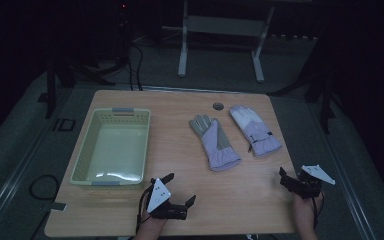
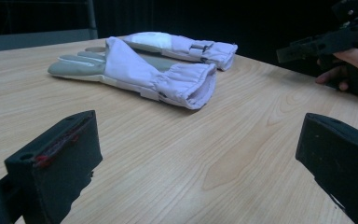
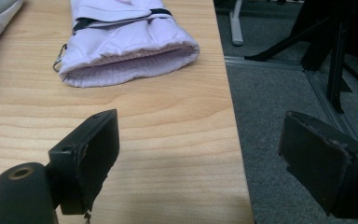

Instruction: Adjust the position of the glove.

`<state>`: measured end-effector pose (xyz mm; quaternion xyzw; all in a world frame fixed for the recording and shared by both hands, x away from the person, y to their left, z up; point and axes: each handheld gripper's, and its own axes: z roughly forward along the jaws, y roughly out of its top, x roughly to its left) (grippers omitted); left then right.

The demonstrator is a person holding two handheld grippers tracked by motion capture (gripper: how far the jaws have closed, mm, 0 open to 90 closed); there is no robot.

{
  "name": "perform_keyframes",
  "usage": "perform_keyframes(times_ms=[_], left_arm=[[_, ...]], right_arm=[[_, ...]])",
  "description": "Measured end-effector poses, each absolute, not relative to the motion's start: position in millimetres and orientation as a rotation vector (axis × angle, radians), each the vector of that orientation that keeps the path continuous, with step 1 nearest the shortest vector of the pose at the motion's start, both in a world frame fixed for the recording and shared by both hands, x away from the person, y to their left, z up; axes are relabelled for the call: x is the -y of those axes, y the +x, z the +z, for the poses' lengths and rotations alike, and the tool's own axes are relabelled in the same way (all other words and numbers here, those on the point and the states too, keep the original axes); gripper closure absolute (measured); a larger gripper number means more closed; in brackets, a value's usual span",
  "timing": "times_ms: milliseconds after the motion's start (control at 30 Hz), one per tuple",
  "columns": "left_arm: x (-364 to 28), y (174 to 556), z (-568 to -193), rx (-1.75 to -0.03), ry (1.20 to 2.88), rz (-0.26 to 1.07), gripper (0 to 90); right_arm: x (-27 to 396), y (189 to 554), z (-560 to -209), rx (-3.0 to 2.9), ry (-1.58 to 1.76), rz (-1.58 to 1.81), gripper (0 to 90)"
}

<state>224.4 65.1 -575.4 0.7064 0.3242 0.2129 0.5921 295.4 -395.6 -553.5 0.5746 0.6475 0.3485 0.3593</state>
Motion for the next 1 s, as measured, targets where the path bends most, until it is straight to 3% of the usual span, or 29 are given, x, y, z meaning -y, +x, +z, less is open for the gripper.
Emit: perform_keyframes(times_ms=[300,1000], left_arm=[[-63.9,223.3,-575.2,-0.74,1.654,0.509,0.1],[-65.2,224.8,-575.4,-0.747,1.647,0.489,0.1]], right_arm=[[401.3,294.8,-548.7,-1.636,1.519,0.873,13.3],[380.4,318.4,-490.6,-1.794,1.46,0.995,12.8]])
